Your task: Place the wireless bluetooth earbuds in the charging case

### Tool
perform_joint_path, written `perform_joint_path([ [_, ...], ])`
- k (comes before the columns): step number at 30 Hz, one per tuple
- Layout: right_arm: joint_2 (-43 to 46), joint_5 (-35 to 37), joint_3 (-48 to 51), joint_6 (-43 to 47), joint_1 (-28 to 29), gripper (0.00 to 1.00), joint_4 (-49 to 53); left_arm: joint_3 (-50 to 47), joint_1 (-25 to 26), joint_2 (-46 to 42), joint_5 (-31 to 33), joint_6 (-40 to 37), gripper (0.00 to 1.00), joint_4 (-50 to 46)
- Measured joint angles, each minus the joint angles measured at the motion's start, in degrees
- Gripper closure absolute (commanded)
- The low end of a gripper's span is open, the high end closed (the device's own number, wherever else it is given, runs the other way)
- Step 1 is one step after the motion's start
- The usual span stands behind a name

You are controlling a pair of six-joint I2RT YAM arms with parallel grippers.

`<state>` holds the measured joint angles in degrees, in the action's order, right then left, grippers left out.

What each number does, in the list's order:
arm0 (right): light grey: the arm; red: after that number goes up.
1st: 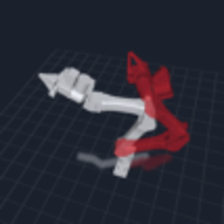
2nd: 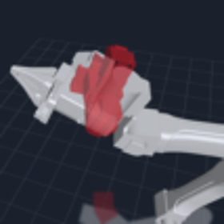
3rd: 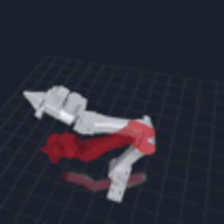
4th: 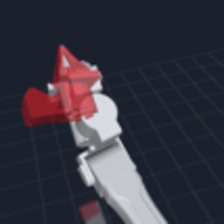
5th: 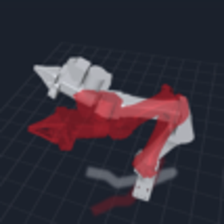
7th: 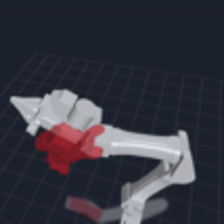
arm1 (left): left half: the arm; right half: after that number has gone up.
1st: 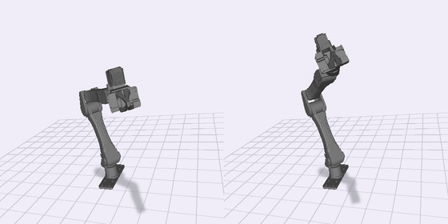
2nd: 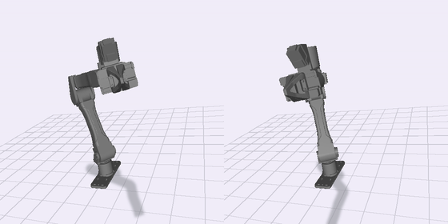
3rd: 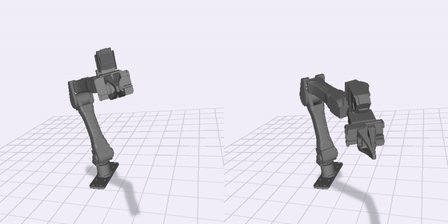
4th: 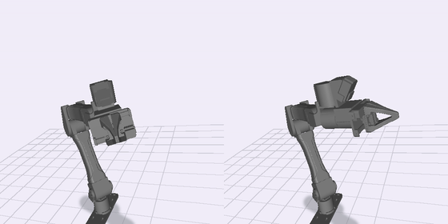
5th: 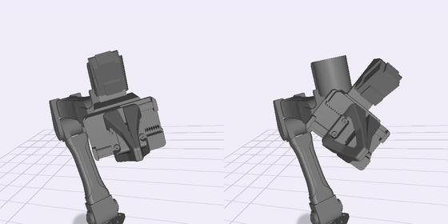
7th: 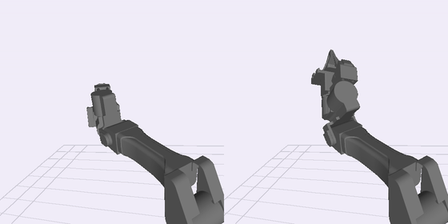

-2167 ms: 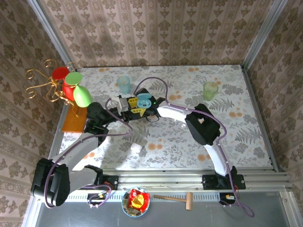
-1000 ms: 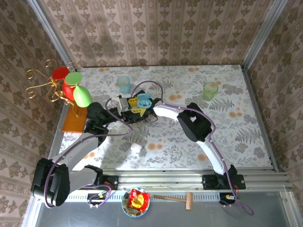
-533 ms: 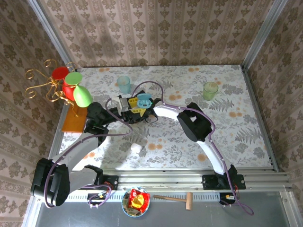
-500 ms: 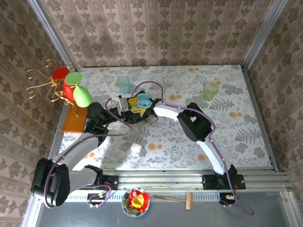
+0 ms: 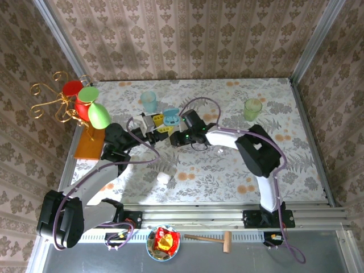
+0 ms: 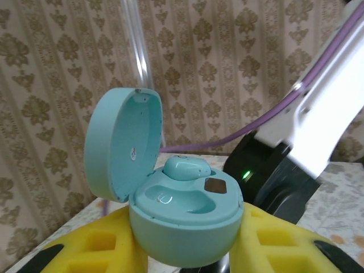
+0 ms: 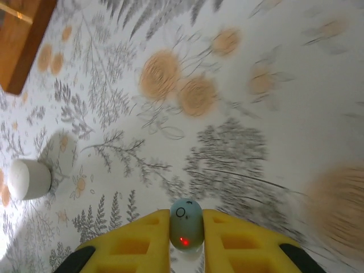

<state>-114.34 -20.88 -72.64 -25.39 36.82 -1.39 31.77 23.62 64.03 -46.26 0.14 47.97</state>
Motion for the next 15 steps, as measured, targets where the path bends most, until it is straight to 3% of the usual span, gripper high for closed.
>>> perform_joint_path([
  [9, 20.6, 8.7, 12.7, -1.2, -3.8, 0.82, -0.5, -0.1, 2.8, 4.0, 9.9, -4.7, 0.73, 0.0],
  [15, 34.0, 13.9, 15.1, -0.5, -5.0, 0.83, 3.5, 0.0, 5.6, 8.7, 16.2, -7.1, 0.73, 1.7],
])
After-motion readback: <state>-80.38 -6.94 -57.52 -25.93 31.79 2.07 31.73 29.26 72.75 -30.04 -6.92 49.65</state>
